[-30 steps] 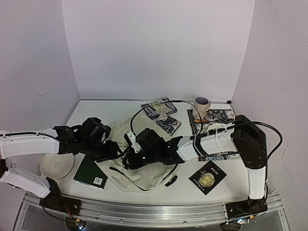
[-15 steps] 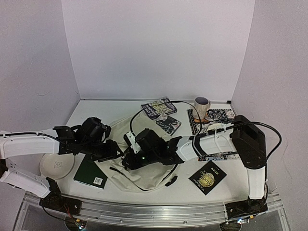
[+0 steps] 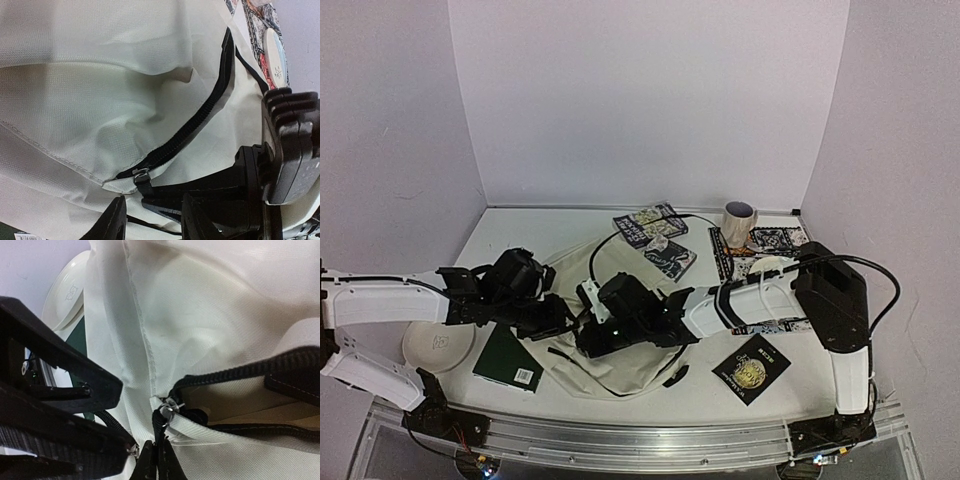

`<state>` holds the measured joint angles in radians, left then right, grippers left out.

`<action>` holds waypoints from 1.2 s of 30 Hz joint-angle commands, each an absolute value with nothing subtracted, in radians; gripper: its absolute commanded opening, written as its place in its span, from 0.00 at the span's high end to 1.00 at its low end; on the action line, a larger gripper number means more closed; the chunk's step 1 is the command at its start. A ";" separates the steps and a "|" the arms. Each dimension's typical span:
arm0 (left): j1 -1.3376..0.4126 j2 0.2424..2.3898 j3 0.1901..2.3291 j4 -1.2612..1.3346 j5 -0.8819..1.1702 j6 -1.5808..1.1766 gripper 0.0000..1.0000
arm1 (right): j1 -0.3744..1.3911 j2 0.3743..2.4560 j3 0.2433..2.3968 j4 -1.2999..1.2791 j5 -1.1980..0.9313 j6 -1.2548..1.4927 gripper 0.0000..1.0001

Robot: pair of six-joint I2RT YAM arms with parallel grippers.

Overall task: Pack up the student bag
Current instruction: Pick up the lower front pocket of the student bag, then hold the lower front pocket of the student bag.

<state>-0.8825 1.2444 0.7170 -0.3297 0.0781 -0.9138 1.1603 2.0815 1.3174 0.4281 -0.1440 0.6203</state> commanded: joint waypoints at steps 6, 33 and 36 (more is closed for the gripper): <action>-0.885 1.186 0.684 -0.295 0.064 -0.883 0.57 | 1.157 1.944 1.310 0.381 -0.039 0.556 1.00; -0.913 1.322 0.722 -0.186 -0.045 -0.666 0.46 | 1.126 1.867 1.400 0.286 -0.121 0.523 1.00; -0.913 1.339 0.727 -0.166 -0.067 -0.665 0.52 | 1.125 1.866 1.409 0.284 -0.134 0.524 1.00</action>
